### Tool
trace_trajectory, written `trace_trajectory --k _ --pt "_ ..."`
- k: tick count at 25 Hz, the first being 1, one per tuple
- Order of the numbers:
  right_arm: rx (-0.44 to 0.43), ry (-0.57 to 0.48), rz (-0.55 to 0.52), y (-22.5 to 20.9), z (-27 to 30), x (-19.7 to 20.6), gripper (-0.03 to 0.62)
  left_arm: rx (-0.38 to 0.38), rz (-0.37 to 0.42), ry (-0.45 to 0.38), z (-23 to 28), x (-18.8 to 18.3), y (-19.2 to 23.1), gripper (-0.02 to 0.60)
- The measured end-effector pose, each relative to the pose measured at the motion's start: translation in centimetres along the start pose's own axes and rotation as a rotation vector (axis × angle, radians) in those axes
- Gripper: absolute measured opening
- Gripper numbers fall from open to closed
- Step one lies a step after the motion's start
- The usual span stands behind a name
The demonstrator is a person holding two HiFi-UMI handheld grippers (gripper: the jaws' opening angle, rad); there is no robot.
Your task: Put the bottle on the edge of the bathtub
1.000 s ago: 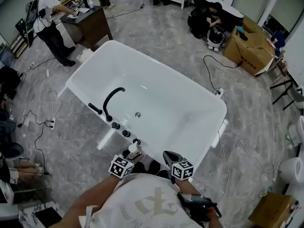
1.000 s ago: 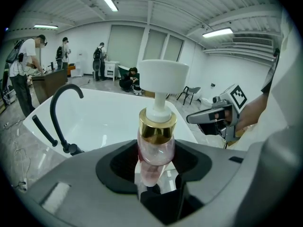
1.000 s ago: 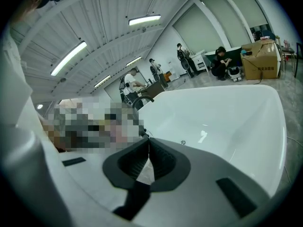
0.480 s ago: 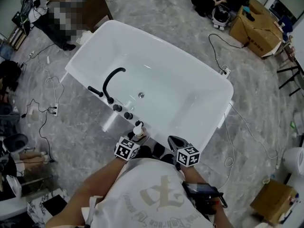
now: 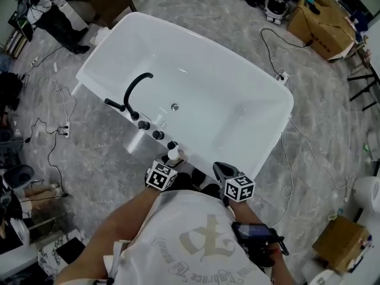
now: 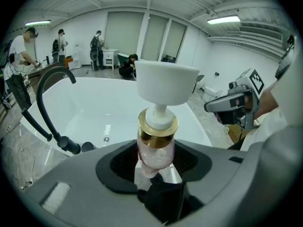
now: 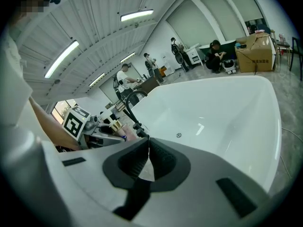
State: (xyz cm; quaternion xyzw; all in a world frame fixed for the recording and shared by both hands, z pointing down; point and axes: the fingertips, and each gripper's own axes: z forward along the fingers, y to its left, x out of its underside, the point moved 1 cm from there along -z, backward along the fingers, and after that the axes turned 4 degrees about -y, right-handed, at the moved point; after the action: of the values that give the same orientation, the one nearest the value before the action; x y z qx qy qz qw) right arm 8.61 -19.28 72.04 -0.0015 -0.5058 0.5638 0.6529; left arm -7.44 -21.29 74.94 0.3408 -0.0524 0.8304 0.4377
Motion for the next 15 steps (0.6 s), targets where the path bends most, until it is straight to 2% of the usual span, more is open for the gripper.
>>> trace_trajectory --k 15 --pt "-0.011 0.052 -0.004 -0.8 0.9 0.0 0.006 -0.042 0.029 0.073 3.7 1.3 1.9 0.212"
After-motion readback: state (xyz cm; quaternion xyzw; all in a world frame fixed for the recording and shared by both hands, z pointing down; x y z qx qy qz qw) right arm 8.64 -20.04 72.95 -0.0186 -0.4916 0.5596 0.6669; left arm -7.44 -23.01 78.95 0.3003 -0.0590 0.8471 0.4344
